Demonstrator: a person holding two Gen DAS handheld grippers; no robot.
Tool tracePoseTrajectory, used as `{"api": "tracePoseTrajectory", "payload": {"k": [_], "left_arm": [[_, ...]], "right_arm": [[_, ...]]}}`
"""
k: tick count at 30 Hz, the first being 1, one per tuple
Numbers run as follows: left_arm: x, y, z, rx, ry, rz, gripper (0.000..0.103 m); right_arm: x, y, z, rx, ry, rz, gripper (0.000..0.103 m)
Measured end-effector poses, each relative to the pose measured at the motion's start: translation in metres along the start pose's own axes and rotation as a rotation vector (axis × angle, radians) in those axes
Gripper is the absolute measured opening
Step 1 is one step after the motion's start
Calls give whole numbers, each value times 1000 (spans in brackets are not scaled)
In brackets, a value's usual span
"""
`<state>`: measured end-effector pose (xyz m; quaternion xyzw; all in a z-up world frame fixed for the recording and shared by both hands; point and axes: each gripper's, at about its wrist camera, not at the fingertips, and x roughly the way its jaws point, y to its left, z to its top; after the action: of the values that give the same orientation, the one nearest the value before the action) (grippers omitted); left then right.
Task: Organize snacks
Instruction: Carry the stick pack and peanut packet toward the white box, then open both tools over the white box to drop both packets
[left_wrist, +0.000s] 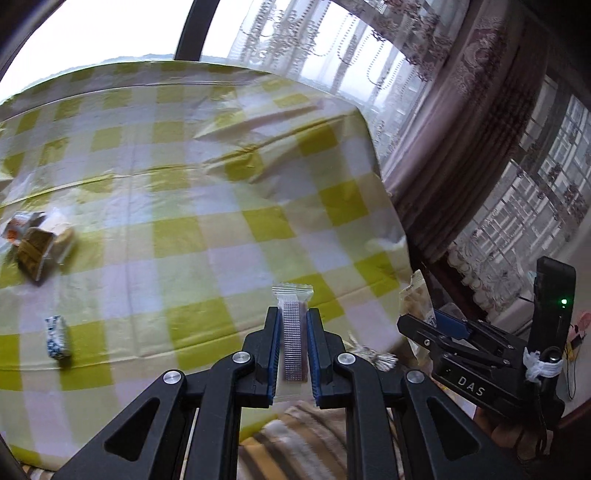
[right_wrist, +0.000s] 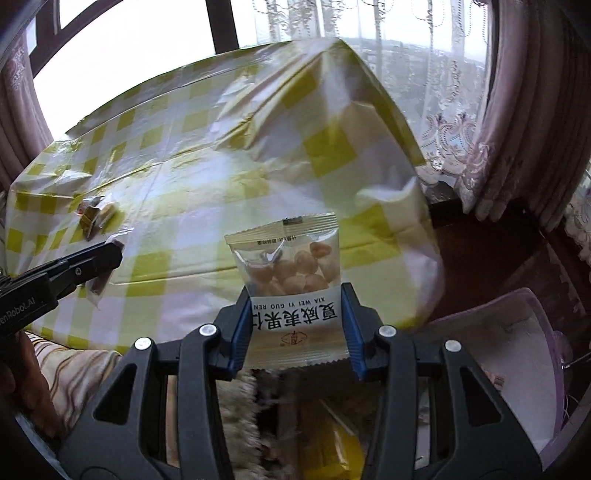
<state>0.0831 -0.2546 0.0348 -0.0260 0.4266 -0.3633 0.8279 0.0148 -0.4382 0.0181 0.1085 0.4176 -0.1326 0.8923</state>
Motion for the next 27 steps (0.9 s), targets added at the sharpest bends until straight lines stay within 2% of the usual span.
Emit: {"api": "tracePoseTrajectory", "payload": {"k": [7,13,16,17,19,21,27], "left_arm": [[33,-58,-8,79,108,-159,14],[58,-97,-17,128,193,-238,15],[68,-109,-19,125,235,-283,22],[70,-112,-20,131,244,-287,24],[72,-114,-20,135,246,-275,36],[71,-111,-20,116,240,-272,39],[69,-104,-19,93,226,-257,39]], "right_arm": [[2,-66,-16,87,49,-107,48],[2,-110,-26,151,84,-173,49],[1,-125,-27,179,94,-199,51],[0,-130,-28,188,95,-204,53],[-2,-135,-30,201,95,-210,59],[-4,-138,-30,212,88,-218,69],[-4,-138,-27,219,90,-211,70]]}}
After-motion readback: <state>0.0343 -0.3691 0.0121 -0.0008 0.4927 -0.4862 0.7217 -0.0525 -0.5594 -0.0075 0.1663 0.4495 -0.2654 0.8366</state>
